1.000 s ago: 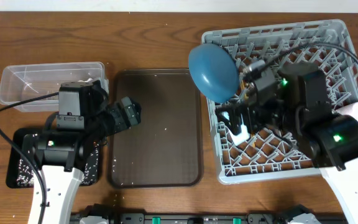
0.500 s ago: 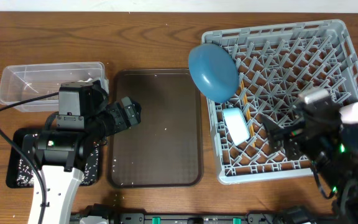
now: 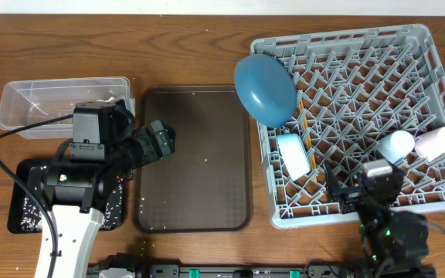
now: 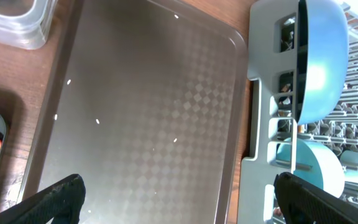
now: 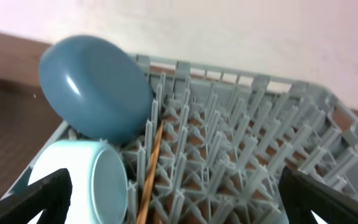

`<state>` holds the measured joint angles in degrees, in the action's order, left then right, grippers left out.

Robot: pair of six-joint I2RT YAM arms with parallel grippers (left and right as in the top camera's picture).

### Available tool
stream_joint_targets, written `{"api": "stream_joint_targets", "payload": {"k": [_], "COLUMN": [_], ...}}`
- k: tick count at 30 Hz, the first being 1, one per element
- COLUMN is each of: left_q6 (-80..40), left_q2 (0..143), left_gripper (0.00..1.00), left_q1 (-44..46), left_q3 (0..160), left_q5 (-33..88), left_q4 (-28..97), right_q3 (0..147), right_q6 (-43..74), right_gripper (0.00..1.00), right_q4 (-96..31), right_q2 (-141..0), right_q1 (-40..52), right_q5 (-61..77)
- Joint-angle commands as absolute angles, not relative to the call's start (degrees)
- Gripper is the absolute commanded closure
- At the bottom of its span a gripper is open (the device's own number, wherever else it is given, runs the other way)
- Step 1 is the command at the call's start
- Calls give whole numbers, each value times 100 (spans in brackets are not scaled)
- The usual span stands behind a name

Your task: Sort waste into correct bins and load items into the dishwasher rack

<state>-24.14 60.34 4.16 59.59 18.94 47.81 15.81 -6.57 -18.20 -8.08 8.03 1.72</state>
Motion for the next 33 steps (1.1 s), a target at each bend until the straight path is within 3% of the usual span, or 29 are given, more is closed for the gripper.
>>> {"api": "stream_joint_targets", "payload": {"k": [1, 8, 33], "left_q6": [-2359, -2359, -2359], "left_q2": [6034, 6034, 6034], "left_gripper": [2, 2, 2], "left_q1": [392, 392, 392], "left_q3": [5992, 5992, 5990], "left_q5": [1881, 1881, 1881], "left_q4": [4794, 4794, 4797], "right_q3": [965, 32, 32], "right_q6": [-733, -735, -735], "right_gripper": [1, 1, 1], "right_q4": [-1520, -360, -403], "right_q2": [-301, -32, -34], "right_q1": [701, 687, 687], "right_q5": [196, 196, 196]}}
